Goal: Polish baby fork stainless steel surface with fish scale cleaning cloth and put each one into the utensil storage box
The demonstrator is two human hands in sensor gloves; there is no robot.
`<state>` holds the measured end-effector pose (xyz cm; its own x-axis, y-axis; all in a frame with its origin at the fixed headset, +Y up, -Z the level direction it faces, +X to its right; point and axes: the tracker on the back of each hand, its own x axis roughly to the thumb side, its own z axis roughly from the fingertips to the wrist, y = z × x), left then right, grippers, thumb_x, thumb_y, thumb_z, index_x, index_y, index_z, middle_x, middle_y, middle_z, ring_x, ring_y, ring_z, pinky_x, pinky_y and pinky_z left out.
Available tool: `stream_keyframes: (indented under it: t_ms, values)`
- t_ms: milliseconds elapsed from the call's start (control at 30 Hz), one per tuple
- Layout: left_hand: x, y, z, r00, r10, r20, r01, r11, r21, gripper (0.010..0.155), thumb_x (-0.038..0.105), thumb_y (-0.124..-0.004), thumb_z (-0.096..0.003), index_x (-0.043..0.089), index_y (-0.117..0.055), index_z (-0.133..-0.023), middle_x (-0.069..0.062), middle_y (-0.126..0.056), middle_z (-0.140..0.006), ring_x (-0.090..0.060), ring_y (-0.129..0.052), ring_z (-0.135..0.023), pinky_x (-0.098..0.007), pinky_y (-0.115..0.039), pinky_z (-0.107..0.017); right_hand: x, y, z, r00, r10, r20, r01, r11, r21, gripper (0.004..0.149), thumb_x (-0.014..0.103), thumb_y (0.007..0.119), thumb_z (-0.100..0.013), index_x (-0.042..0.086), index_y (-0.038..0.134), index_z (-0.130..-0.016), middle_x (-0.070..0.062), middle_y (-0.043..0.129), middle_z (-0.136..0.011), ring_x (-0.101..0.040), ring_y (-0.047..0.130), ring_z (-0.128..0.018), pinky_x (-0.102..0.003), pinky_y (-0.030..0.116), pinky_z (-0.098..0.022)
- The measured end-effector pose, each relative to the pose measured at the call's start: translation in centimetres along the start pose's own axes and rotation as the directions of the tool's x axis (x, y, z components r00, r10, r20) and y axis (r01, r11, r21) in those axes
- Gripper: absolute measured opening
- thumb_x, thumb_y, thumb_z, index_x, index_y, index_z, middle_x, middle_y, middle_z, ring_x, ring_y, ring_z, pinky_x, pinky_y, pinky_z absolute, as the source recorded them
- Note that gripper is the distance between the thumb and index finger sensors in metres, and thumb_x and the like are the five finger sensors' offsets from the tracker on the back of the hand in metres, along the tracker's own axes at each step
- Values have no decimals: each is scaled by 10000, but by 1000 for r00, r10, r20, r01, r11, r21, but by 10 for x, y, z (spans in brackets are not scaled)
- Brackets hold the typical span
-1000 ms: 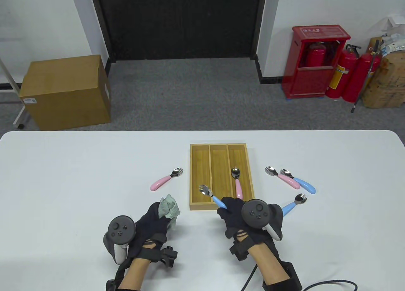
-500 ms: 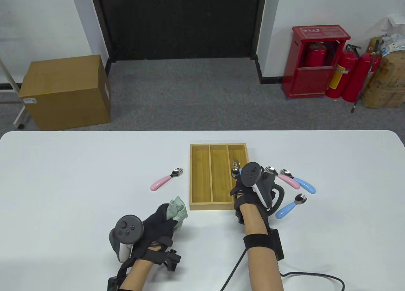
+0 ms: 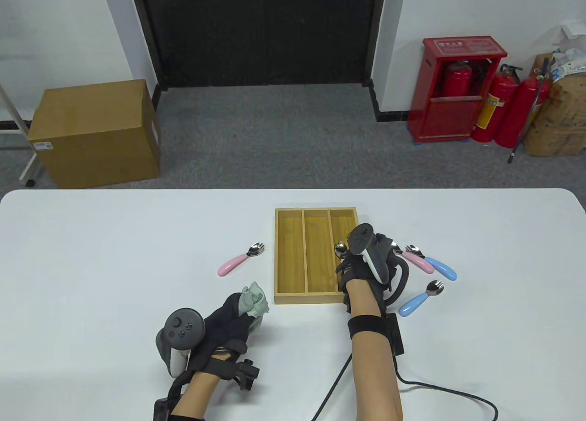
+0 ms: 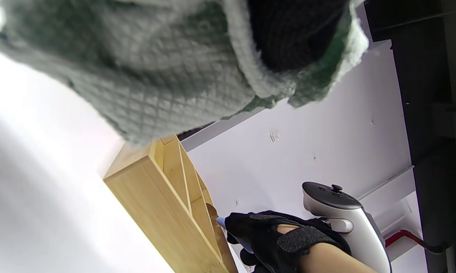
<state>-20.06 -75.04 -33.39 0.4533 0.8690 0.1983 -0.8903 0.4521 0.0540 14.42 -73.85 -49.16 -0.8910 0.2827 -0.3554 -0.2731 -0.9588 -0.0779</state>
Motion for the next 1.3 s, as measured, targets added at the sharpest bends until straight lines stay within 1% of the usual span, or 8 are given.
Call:
stream_keyframes:
  t_ms: [233,400,567,700,933,1067,1167,1300]
  values:
    - [0,2,1,1000,-14,4,14,1000,7,454,410,-840,-484,200,-790,-884,-20,-997,-688,-260,-1030,-602,-547,-739,-598,-2,-2,-3,999,-43,13,42,998,40,506,416,842,-417,87,823,-802,-219,510,-1056,-449,671,-817,-653,541,-603]
    - [-1,3,2,999,-37,9,37,999,-3,457,408,-842,-482,193,-793,-882,-24,-999,-683,-264,-1031,-597,-551,-738,-594,-19,-21,1,995,-101,4,101,994,34,510,412,841,-417,83,824,-806,-220,522,-1053,-451,677,-814,-654,542,-602]
    - [2,3,3,999,-44,23,44,999,3,457,408,-842,-483,192,-793,-882,-25,-1000,-684,-266,-1031,-599,-553,-735,-596,-71,-56,11,991,-108,-81,107,994,-6,511,409,839,-419,82,821,-811,-223,529,-1050,-454,678,-813,-656,543,-602]
    - [5,4,4,998,-53,32,53,999,8,458,411,-840,-485,192,-792,-884,-26,-999,-686,-268,-1030,-602,-553,-734,-597,-118,-65,21,975,-109,-191,111,994,-1,498,405,843,-418,63,839,-779,-233,538,-1035,-458,678,-802,-662,536,-598]
    - [7,5,7,998,-54,43,53,998,19,459,412,-840,-485,186,-795,-882,-29,-1001,-684,-270,-1031,-598,-554,-736,-593,-160,-43,33,957,-72,-280,99,992,81,561,461,852,-397,3,875,-721,-248,570,-972,-454,684,-739,-674,527,-566]
    - [5,2,5,998,-55,39,55,998,1,461,415,-838,-486,187,-794,-884,-32,-1000,-687,-272,-1030,-602,-557,-732,-595,-152,-31,29,959,-45,-281,84,988,128,632,513,842,-387,-32,887,-703,-257,587,-951,-454,700,-707,-673,545,-542]
    - [0,0,3,997,-67,24,68,998,-11,464,417,-836,-487,184,-793,-886,-35,-1000,-690,-275,-1028,-607,-559,-730,-597,-139,-24,26,955,69,-288,-22,986,164,656,537,851,-368,-41,911,-671,-261,629,-926,-447,734,-671,-667,584,-510]
    - [-5,2,1,998,-60,0,60,998,-16,466,418,-834,-491,183,-791,-891,-39,-997,-696,-281,-1024,-613,-563,-723,-602,-129,-15,22,946,133,-297,-65,972,227,649,521,867,-365,-53,900,-667,-250,628,-926,-439,738,-669,-662,591,-511]
